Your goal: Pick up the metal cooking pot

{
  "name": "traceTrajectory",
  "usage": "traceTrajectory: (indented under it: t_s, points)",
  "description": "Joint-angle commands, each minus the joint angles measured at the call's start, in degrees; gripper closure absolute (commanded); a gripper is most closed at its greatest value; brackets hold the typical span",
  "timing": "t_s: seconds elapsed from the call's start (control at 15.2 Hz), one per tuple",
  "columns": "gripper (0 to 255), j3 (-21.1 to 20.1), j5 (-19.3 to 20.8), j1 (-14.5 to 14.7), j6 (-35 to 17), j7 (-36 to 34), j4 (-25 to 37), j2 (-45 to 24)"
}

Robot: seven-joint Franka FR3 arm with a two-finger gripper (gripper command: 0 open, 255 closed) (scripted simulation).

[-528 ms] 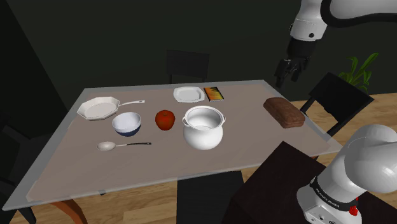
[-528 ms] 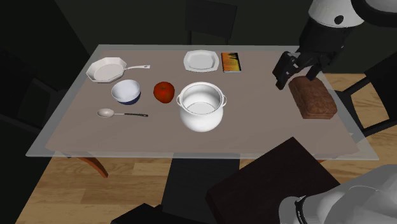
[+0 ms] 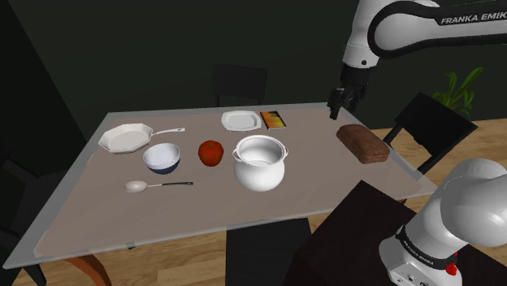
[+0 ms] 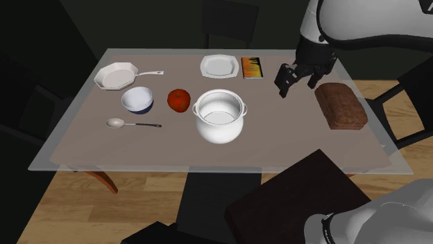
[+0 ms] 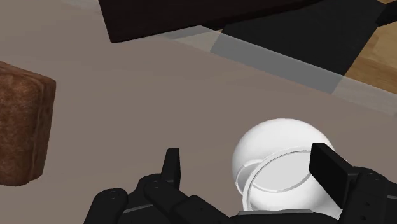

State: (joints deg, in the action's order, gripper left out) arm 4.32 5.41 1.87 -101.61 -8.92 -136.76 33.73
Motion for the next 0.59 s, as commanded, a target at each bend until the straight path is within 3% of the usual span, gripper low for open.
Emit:
traceTrajectory:
  t_s: [0.0,0.53]
  points:
    - [0,0.33,0.11,0.19,-3.97,0.38,-0.37,-3.53]
    - [0,1.21,-0.24,1.02,-16.65,2.04,3.39,-20.06]
